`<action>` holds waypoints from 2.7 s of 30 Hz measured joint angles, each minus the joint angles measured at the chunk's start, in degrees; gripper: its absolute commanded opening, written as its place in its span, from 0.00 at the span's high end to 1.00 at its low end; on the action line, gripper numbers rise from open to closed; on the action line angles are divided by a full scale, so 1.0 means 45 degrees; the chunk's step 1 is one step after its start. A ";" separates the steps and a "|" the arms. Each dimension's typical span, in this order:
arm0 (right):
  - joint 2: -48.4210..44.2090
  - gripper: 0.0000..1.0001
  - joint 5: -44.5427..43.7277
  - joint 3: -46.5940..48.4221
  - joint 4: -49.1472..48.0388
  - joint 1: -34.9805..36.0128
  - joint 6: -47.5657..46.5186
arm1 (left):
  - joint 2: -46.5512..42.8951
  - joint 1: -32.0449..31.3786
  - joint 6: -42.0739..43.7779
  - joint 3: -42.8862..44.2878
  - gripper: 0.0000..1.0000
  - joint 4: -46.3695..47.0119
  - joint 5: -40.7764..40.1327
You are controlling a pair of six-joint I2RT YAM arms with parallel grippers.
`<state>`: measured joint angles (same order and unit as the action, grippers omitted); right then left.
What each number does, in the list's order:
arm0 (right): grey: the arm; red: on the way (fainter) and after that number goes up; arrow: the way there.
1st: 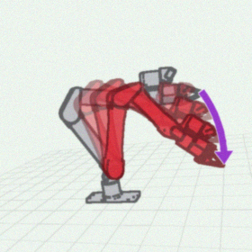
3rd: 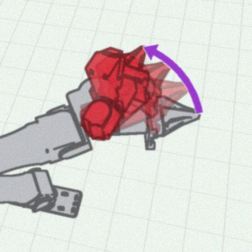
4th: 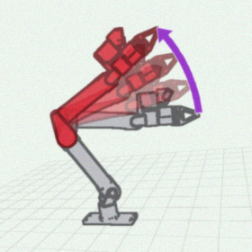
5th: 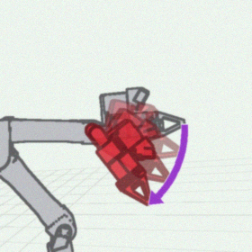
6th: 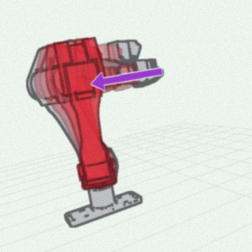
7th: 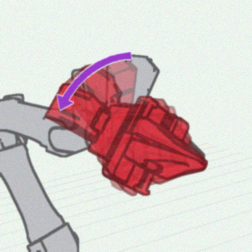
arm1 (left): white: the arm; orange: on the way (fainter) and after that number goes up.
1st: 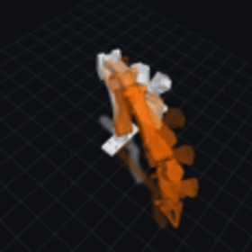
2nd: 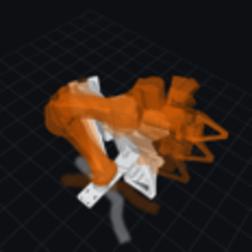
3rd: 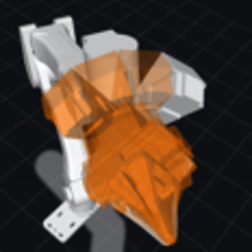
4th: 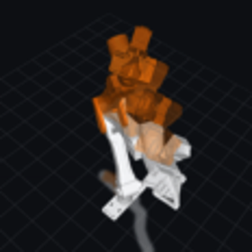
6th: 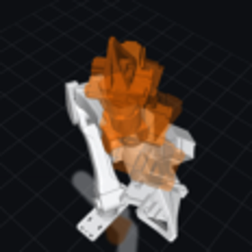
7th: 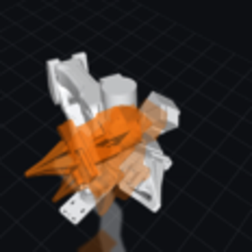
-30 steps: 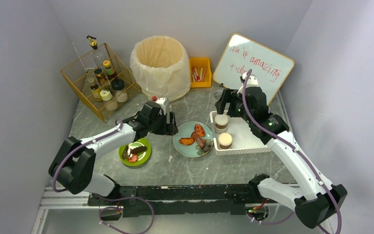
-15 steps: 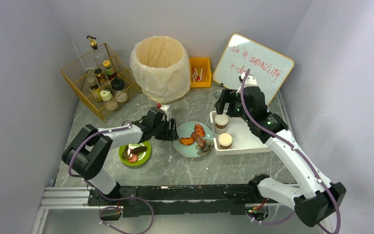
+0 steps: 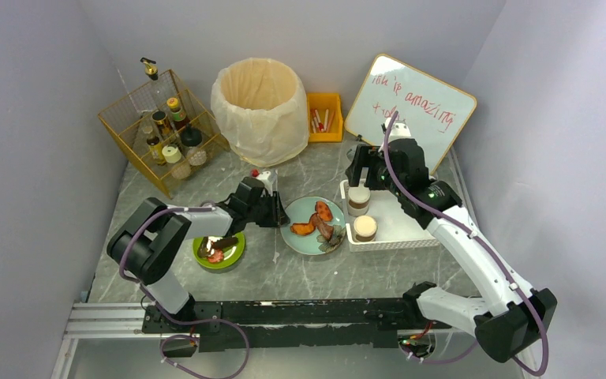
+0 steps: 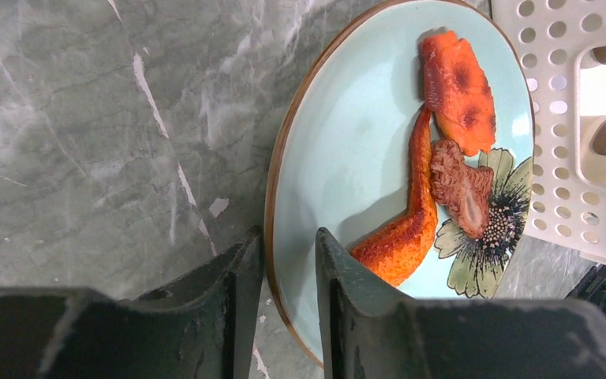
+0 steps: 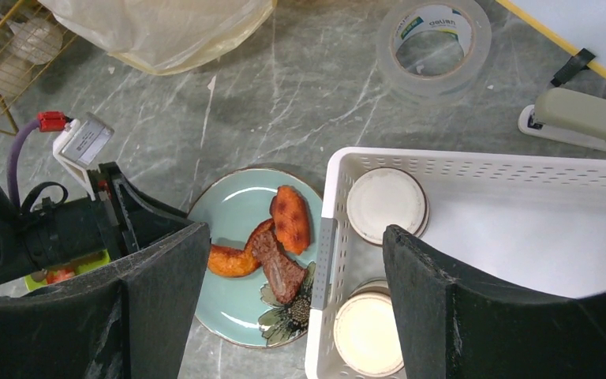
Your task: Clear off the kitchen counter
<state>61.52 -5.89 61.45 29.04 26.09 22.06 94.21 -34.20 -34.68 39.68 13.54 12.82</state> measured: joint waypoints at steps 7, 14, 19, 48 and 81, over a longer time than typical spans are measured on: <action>0.0000 0.16 0.0005 0.0000 -0.0010 0.0000 -0.0005 | 0.0291 0.0214 -0.0359 -0.0248 0.72 0.0831 0.0457; 0.0015 0.17 0.0029 0.0000 -0.0010 0.0000 -0.0015 | 0.0831 0.0903 -0.0933 -0.0724 0.94 0.2472 0.1875; 0.0044 0.16 0.0063 0.0000 -0.0015 0.0000 -0.0015 | 0.0865 0.1321 -0.1287 -0.0865 0.95 0.2696 0.2589; 0.0835 0.16 0.1540 -0.0136 -0.1297 0.0000 0.0981 | -0.2045 0.4333 -0.3293 -0.2288 0.95 0.3458 0.4323; 0.2778 0.18 0.4405 -0.0481 -0.2837 -0.0675 0.3079 | -0.5605 0.5139 -0.7276 -0.3609 0.95 0.5974 0.4464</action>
<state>74.02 13.93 59.29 16.27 23.05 35.92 68.99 -11.07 -67.42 23.44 40.42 32.91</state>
